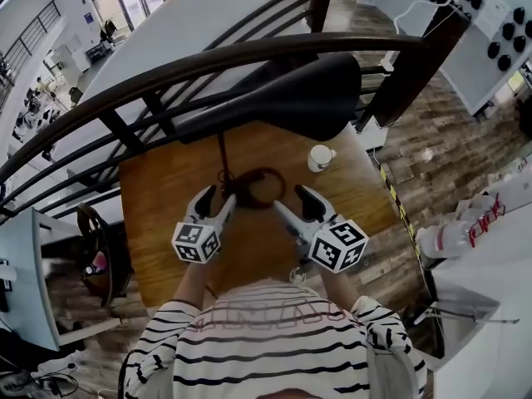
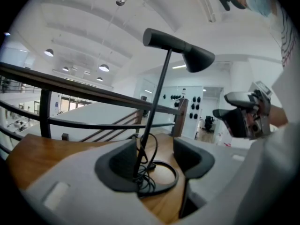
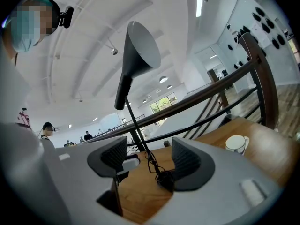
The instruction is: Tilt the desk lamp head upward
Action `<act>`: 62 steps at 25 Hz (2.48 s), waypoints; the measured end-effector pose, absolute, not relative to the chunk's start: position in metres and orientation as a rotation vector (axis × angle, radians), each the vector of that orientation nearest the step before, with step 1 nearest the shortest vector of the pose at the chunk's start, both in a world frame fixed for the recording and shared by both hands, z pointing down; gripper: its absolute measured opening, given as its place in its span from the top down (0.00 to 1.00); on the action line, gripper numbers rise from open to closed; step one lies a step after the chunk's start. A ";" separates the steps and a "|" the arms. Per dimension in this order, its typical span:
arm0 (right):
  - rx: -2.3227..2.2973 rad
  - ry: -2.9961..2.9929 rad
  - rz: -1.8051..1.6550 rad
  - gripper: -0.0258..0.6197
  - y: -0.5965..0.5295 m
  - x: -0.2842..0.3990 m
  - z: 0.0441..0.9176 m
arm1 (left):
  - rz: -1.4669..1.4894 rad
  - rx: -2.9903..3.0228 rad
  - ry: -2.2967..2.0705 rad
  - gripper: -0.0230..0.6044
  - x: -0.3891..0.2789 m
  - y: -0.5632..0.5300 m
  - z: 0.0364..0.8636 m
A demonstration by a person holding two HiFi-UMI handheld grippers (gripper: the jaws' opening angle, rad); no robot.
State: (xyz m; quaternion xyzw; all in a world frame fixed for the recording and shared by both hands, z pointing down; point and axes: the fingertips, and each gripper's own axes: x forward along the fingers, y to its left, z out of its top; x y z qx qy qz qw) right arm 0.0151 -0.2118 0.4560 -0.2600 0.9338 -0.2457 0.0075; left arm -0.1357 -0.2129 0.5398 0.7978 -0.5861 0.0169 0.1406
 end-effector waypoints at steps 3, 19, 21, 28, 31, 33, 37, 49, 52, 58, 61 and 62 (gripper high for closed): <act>-0.780 2.941 -0.822 0.52 -0.208 0.005 0.470 | 0.027 2.288 -1.708 0.59 -0.139 -0.202 0.538; -0.569 3.067 -0.834 0.81 -0.199 -0.054 0.492 | 0.060 2.276 -1.795 0.81 -0.158 -0.154 0.526; -0.557 3.074 -0.831 0.88 -0.200 -0.059 0.493 | 0.059 2.272 -1.803 0.84 -0.161 -0.151 0.525; -0.510 3.097 -0.809 0.96 -0.200 -0.077 0.494 | 0.036 2.254 -1.813 0.96 -0.169 -0.142 0.524; -0.511 3.114 -0.776 0.96 -0.202 -0.080 0.495 | 0.027 2.232 -1.830 0.96 -0.173 -0.142 0.528; -0.512 3.118 -0.768 0.96 -0.205 -0.081 0.495 | 0.007 2.221 -1.835 0.96 -0.174 -0.142 0.528; -0.528 3.132 -0.748 0.96 -0.207 -0.084 0.495 | -0.011 2.214 -1.847 0.96 -0.180 -0.143 0.524; -0.534 3.152 -0.719 0.96 -0.204 -0.079 0.496 | -0.024 2.249 -1.813 0.96 -0.166 -0.141 0.521; -0.541 3.149 -0.725 0.96 -0.200 -0.078 0.498 | -0.022 2.252 -1.806 0.96 -0.165 -0.135 0.522; -0.542 3.147 -0.722 0.96 -0.191 -0.076 0.496 | -0.018 2.243 -1.818 0.96 -0.164 -0.125 0.522; -0.544 3.146 -0.718 0.96 -0.189 -0.072 0.494 | -0.020 2.243 -1.822 0.96 -0.161 -0.123 0.520; -0.545 3.145 -0.716 0.96 -0.189 -0.071 0.493 | -0.021 2.244 -1.822 0.96 -0.161 -0.122 0.519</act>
